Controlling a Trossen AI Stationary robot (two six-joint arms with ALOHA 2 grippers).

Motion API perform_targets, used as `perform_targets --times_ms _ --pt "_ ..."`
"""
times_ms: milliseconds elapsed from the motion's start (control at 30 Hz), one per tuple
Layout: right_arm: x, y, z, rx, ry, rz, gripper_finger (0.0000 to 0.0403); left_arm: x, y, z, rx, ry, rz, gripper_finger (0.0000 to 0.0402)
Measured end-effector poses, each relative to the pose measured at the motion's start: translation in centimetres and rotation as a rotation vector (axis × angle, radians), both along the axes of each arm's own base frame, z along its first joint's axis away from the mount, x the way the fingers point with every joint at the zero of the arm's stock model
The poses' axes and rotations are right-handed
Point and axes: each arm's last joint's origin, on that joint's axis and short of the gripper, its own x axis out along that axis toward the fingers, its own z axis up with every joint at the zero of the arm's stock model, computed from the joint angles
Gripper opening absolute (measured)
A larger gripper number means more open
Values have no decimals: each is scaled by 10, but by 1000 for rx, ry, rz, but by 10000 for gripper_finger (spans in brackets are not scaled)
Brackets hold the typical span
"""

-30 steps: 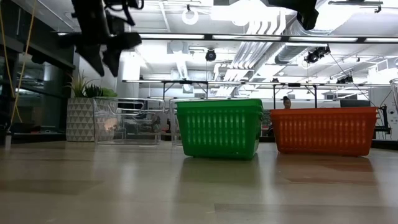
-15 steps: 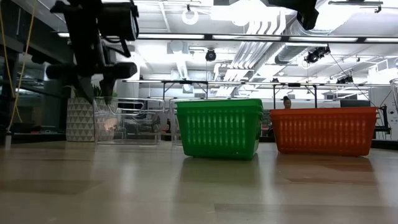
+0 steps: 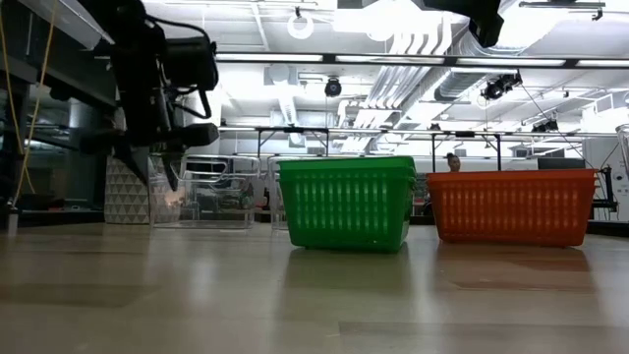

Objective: Stack baskets by color
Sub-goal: Stack the top left transparent bin on the top right transparent bin

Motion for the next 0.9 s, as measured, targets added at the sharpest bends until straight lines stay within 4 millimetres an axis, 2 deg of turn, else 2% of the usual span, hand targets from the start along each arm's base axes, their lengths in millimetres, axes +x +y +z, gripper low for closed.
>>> perform_targets --times_ms 167,333,600,800,900 --pt "0 0 0 0 0 0 222 -5 -3 -15 -53 -3 10 78" --pt "0 0 0 0 0 0 222 -8 -6 -14 -47 10 -17 8" --pt "0 0 0 0 0 0 222 -8 -12 15 53 -93 -49 2" --pt "0 0 0 0 -1 0 222 -26 -18 42 179 -191 7 1" --pt "0 0 0 -1 -1 -7 222 -30 -20 56 238 -296 12 0"
